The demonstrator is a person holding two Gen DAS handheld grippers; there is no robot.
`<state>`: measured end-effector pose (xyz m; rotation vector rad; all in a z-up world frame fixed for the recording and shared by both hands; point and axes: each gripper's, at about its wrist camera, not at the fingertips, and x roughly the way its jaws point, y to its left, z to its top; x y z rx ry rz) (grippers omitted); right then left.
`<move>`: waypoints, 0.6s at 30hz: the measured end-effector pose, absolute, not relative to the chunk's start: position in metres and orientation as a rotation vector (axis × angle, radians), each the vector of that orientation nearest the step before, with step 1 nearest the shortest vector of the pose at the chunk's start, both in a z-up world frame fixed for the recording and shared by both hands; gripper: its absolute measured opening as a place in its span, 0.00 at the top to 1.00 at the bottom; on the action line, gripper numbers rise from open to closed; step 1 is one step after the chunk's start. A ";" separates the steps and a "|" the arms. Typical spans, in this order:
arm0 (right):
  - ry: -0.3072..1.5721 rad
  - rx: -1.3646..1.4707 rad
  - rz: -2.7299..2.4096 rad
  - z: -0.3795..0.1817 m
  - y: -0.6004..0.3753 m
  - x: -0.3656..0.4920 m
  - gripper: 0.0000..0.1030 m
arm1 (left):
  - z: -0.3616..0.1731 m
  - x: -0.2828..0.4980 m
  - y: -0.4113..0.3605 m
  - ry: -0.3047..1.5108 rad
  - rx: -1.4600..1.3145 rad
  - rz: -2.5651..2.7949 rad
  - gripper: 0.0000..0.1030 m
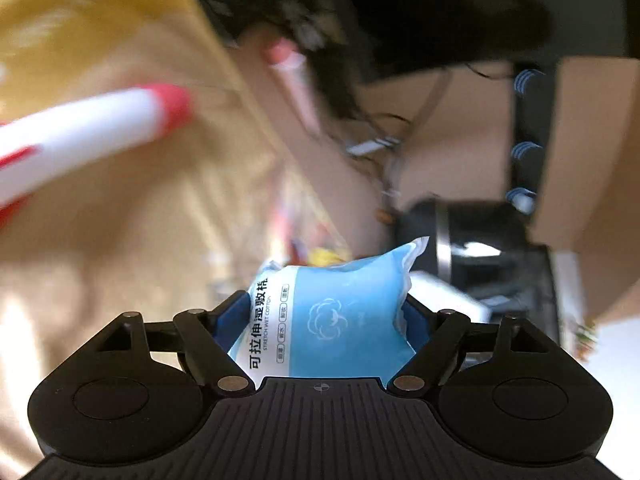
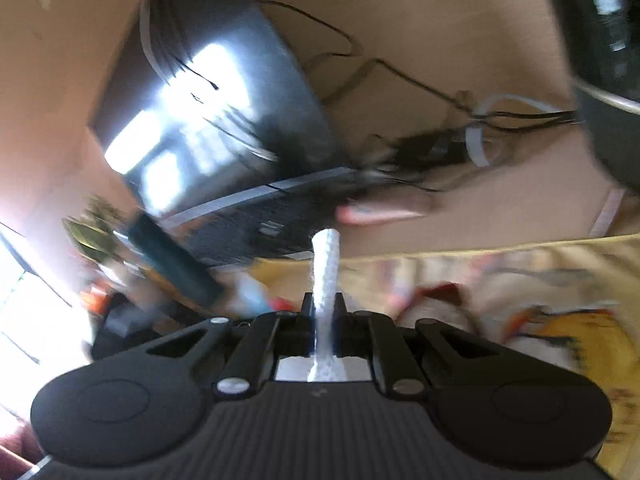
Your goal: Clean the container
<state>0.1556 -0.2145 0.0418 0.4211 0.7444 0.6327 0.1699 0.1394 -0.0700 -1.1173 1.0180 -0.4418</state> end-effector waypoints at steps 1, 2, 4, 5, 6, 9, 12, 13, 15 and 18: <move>0.745 0.462 0.683 0.041 -0.209 0.156 0.92 | -0.076 0.167 0.141 1.035 -1.131 -0.407 0.20; 0.758 0.486 0.743 0.039 -0.200 0.156 0.92 | -0.084 0.164 0.144 1.049 -1.171 -0.381 0.20; 0.782 0.430 0.799 0.033 -0.178 0.151 0.92 | -0.096 0.161 0.149 1.051 -1.280 -0.368 0.19; 0.799 0.369 0.817 0.029 -0.165 0.147 0.92 | -0.100 0.161 0.151 1.052 -1.323 -0.364 0.19; 0.819 0.339 0.835 0.024 -0.156 0.145 0.92 | -0.101 0.161 0.152 1.054 -1.331 -0.364 0.19; 0.890 0.279 0.840 0.008 -0.136 0.142 0.92 | -0.099 0.161 0.152 1.057 -1.321 -0.371 0.19; 0.968 0.205 0.818 -0.006 -0.127 0.141 0.92 | -0.099 0.160 0.156 1.042 -1.333 -0.360 0.19; 0.991 0.171 0.810 -0.009 -0.125 0.141 0.92 | -0.099 0.159 0.158 1.032 -1.346 -0.369 0.19; 1.018 0.078 0.766 -0.017 -0.122 0.137 0.92 | -0.093 0.158 0.161 1.021 -1.325 -0.379 0.19; 1.035 0.058 0.677 -0.023 -0.135 0.143 0.92 | -0.074 0.158 0.159 0.983 -1.196 -0.441 0.19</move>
